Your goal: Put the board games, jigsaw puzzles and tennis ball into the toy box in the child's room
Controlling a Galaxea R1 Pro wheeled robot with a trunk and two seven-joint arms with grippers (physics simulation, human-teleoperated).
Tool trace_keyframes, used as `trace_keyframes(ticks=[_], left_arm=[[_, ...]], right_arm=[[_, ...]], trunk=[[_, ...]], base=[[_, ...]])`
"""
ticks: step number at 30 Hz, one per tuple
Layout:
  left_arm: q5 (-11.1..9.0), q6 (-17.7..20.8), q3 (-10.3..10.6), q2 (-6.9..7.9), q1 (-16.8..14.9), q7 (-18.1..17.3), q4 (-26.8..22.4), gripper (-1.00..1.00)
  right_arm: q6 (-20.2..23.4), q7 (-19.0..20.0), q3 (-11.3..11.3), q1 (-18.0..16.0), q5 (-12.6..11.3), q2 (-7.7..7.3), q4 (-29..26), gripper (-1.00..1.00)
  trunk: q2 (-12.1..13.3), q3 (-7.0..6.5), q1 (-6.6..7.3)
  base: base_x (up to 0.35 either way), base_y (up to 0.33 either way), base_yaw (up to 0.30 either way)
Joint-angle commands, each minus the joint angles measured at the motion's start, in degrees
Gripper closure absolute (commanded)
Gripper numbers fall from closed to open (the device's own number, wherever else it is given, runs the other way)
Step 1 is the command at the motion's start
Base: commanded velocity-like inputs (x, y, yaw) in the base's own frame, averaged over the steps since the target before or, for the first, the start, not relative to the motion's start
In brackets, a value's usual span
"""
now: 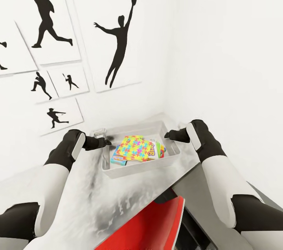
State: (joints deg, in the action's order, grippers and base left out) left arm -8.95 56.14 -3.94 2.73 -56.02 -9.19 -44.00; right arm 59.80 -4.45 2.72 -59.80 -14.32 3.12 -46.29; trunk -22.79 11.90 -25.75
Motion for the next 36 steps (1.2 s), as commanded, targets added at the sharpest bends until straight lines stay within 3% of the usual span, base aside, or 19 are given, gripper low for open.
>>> trace_keyframes(ticks=[1,12,36], left_arm=[[-0.2,0.3,-0.1,0.00,0.0,0.0,0.0,-1.00],[-0.2,0.2,-0.1,0.00,0.0,0.0,0.0,-1.00],[-0.1,0.1,0.0,0.00,0.0,0.0,0.0,-1.00]], right_arm=[[0.2,-0.5,0.2,-0.1,-0.5,0.05,-0.1,-1.00],[0.2,-0.5,0.1,-0.1,-0.5,-0.78,-0.1,-1.00],[0.2,-0.4,0.0,0.0,-0.5,-0.84,-0.2,-1.00]], trunk=[[-0.1,0.22,-0.03],[-0.1,1.25,-0.03],[-0.1,3.52,-0.03]], base=[[0.000,0.000,0.000],[0.000,0.000,0.000],[0.000,0.000,0.000]])
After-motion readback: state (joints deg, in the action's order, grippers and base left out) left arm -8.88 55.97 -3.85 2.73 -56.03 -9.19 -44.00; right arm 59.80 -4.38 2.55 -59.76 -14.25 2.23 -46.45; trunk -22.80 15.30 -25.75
